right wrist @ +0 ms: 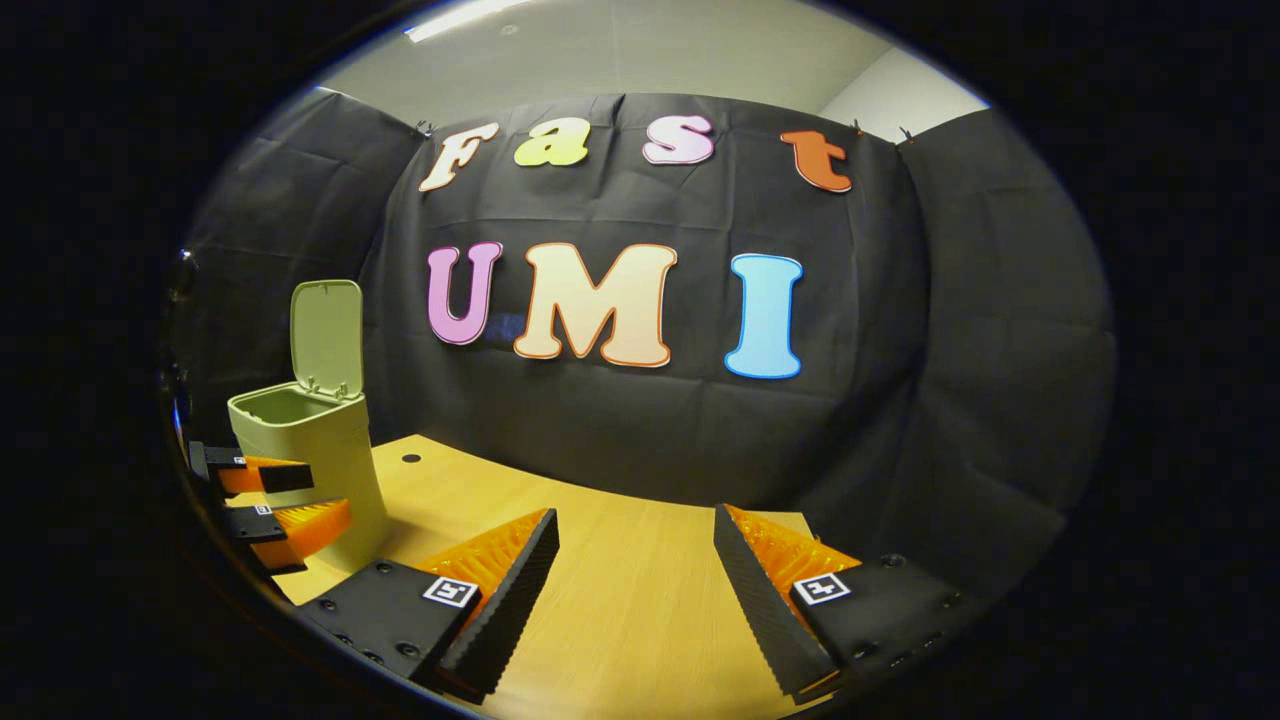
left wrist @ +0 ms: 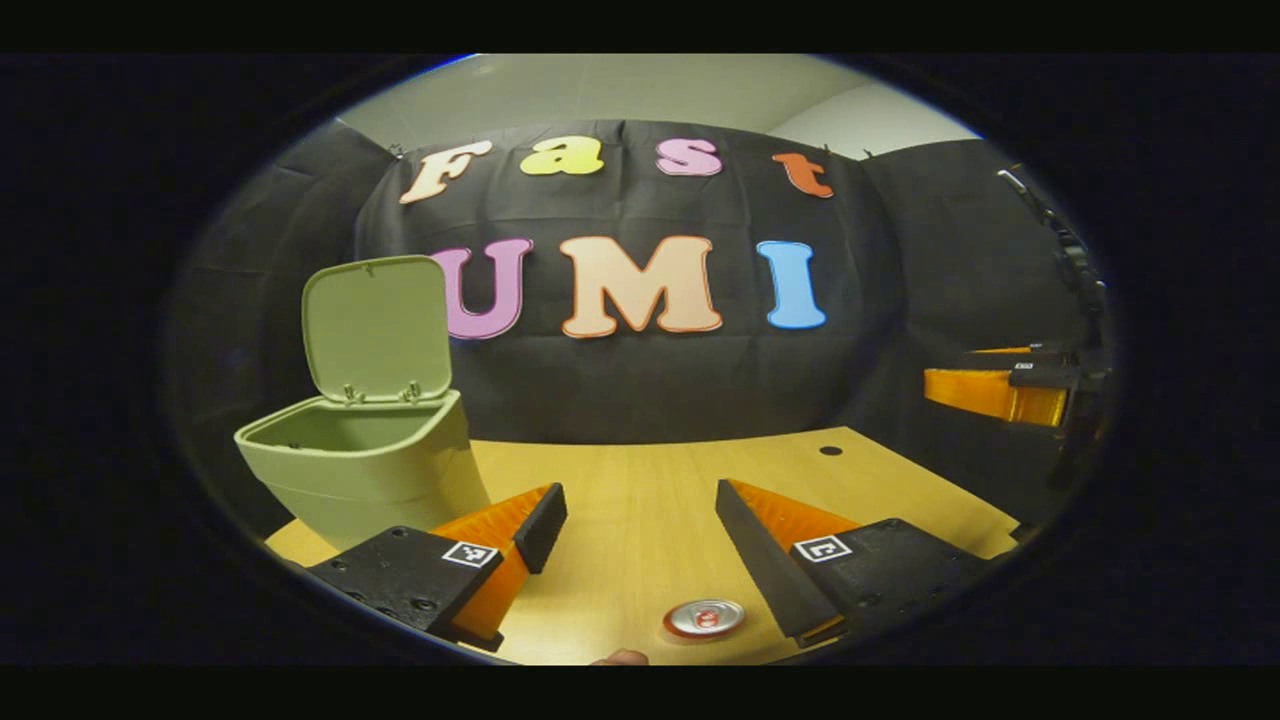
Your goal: Press the lid of the desktop garbage bin to open it, pick up the crumpled paper on the desktop and throw it into the bin, then pick up the pop can on the desktop and drop it into the bin, and finally close the garbage bin lid.
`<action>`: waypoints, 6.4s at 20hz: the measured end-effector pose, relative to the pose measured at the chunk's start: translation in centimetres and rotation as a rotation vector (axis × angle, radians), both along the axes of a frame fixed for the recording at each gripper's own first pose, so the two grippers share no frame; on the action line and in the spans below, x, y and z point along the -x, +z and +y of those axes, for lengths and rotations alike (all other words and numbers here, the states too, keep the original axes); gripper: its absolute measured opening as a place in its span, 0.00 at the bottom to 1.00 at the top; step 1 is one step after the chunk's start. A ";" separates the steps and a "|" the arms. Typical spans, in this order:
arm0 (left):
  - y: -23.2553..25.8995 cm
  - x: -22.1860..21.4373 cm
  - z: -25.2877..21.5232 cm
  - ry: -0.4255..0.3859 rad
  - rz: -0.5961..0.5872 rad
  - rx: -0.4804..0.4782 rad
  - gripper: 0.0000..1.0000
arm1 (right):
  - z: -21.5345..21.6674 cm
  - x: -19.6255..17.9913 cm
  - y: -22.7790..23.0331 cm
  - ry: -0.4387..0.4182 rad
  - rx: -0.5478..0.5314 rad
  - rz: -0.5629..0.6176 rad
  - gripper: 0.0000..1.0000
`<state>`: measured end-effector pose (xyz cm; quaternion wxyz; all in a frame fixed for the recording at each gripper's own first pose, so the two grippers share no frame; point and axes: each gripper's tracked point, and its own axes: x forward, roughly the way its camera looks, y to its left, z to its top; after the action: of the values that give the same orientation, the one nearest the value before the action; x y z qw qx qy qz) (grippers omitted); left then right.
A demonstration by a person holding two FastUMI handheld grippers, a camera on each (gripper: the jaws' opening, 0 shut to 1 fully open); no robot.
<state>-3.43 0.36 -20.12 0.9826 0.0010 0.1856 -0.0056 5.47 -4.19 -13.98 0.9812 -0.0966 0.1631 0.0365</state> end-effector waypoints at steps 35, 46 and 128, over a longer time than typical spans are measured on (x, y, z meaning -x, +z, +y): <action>-12.2 4.2 -1.9 -0.042 0.306 0.041 0.76 | -3.6 4.9 -3.5 -0.021 0.069 0.089 0.99; -1.6 -3.7 0.9 -0.053 0.078 -0.001 0.76 | -1.9 4.2 -4.5 -0.009 0.015 0.103 0.99; 13.1 -5.0 25.0 0.252 -0.082 -0.039 0.99 | 11.9 1.4 -8.4 0.108 -0.050 0.166 1.00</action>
<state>1.58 25.39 -6.99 0.9821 -0.0029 0.1441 0.1215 4.04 7.68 -22.35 0.9631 -0.0772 0.2372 0.1014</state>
